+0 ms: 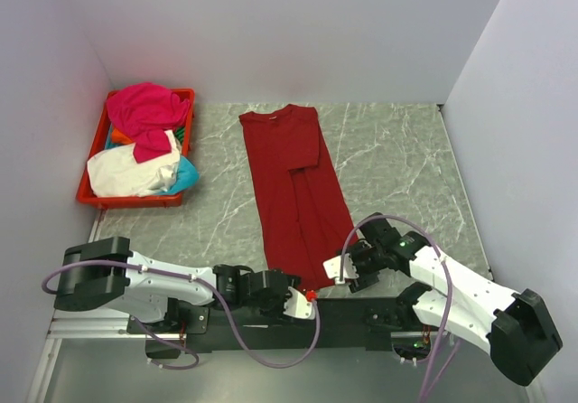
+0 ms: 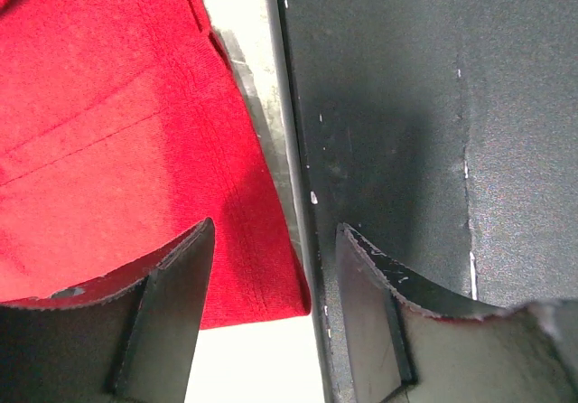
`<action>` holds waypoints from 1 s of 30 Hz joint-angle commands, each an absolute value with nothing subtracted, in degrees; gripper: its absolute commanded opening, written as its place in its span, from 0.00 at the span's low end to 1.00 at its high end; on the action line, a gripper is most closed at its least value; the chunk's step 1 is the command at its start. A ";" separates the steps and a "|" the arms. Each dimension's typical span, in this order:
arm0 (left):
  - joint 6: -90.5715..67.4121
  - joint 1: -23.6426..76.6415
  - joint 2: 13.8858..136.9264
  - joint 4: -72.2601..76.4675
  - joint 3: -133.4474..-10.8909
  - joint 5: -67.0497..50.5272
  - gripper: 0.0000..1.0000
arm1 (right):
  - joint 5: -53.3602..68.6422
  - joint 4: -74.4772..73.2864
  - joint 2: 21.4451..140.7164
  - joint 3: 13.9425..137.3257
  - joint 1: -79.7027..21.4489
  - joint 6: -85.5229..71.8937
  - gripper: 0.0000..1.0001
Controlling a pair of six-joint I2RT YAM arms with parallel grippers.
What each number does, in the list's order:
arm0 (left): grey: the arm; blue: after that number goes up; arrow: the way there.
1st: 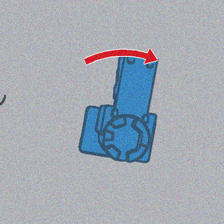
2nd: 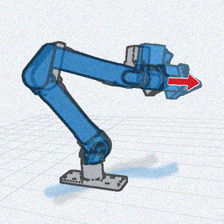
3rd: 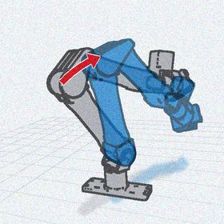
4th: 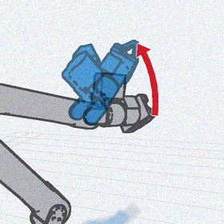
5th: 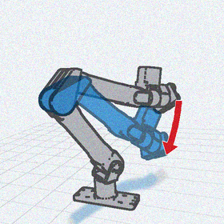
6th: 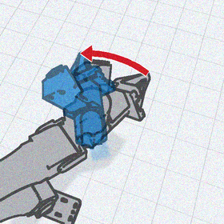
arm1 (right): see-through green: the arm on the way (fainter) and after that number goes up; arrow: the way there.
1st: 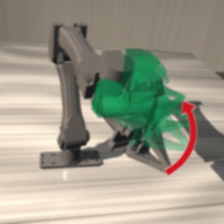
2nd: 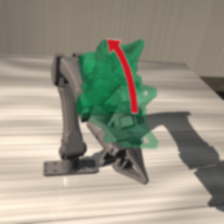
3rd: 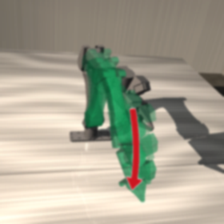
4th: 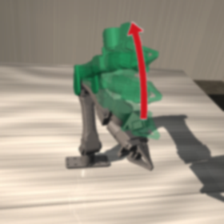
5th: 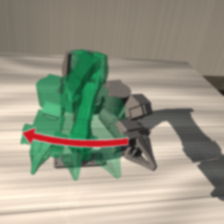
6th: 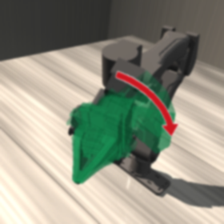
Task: Fold and stack the t-shirts
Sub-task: Fold the tshirt
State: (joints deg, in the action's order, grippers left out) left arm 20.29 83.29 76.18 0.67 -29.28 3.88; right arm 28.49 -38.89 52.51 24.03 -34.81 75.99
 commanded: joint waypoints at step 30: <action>25.05 80.42 76.64 -2.54 -29.00 -1.14 0.57 | 17.75 -39.28 55.10 26.19 -42.27 70.58 0.34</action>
